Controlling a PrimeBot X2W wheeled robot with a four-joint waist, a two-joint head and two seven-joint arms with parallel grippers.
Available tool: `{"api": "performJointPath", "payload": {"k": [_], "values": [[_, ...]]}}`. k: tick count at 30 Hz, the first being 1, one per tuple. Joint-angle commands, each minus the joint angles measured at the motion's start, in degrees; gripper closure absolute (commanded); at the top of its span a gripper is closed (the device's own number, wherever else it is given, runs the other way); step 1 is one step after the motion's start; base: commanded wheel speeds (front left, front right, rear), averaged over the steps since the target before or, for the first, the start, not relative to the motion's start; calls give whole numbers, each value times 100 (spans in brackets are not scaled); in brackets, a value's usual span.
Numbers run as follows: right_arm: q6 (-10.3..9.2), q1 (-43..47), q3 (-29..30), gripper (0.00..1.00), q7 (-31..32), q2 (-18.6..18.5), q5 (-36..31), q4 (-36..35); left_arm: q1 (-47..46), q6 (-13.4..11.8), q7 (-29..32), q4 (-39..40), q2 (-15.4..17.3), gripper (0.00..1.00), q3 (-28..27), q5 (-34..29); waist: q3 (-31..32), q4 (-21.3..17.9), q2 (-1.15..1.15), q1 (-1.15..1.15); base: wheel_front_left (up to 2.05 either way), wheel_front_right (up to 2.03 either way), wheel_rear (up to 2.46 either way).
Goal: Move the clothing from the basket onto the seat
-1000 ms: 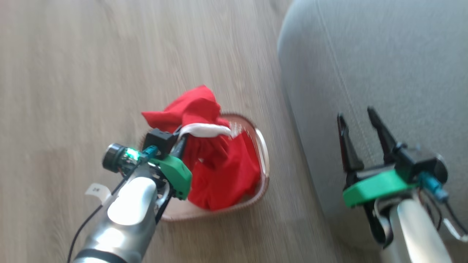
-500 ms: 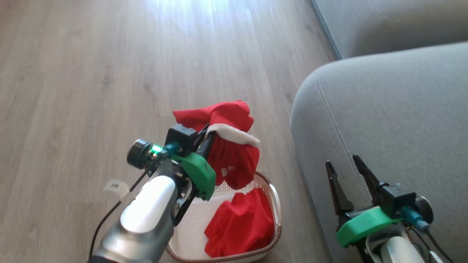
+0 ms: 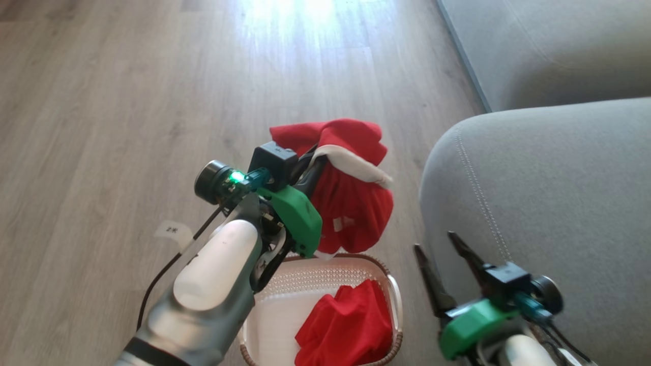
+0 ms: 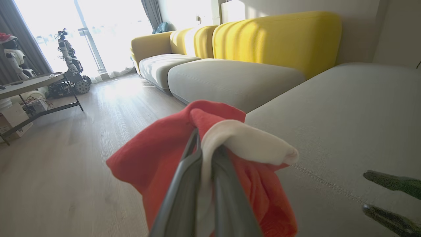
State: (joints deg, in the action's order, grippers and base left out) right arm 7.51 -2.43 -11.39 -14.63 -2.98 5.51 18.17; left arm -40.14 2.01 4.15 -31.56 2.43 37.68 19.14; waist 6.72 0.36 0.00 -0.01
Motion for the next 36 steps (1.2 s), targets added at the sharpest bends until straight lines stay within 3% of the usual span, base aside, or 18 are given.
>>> {"api": "performJointPath", "payload": {"k": [1, 7, 21, 22, 24, 29, 30, 31, 33, 34, 35, 36], "values": [[-2, -486, -258, 0, -37, 11, -16, -122, -377, -8, 22, 272, 106, 100, -166, 44, 36, 81, 0, 1, 0, 0, 0], [-2, -975, -854, 0, -37, 11, 30, 211, -387, -45, 147, 509, 78, 100, 14, 102, 100, 302, 0, 1, 0, 0, 0], [-2, -1821, -1224, 0, -37, 11, 120, 1367, -335, -134, 224, 1042, 51, 100, 398, 311, 138, 664, 0, 1, 0, 0, 0], [-2, -1855, -1252, 20, -37, 11, 152, 1423, -322, -144, 223, 1062, 51, 100, 414, 321, 135, 671, 0, 1, 0, 0, 0], [-2, -1918, -1288, 100, -37, 11, 204, 1487, -287, -172, 209, 1089, 50, 100, 431, 339, 127, 672, 0, 1, 0, 0, 0], [-2, -1983, -1262, 100, -37, 11, 236, 1455, -164, -300, 163, 1016, 127, 100, 387, 362, 81, 603, 0, 1, 0, 0, 0], [-2, -1977, -1233, 100, -37, 11, 237, 1432, -136, -328, 134, 986, 145, 91, 368, 370, 69, 581, 0, 1, 0, 0, 0], [-2, -1977, -1233, 100, -37, 11, 237, 1432, -136, -328, 134, 986, 145, 91, 368, 370, 69, 581, 0, 1, 0, 0, 0], [-2, -1957, -1179, 100, -37, 11, 225, 1391, -82, -370, 67, 920, 183, 51, 343, 375, 45, 528, 0, 1, 0, 0, 0], [-2, -1943, -1143, 100, -37, 11, 224, 1369, -53, -384, 19, 889, 195, 17, 328, 386, 36, 499, 0, 1, 0, 0, 0], [-2, -1933, -1116, 100, -37, 11, 223, 1343, -22, -390, -37, 857, 209, 0, 309, 404, 25, 463, 0, 1, 0, 0, 0], [-2, -1927, -1085, 100, -37, 11, 216, 1318, 7, -411, -107, 823, 220, 0, 281, 418, 15, 428, 0, 1, 0, 0, 0]]}}
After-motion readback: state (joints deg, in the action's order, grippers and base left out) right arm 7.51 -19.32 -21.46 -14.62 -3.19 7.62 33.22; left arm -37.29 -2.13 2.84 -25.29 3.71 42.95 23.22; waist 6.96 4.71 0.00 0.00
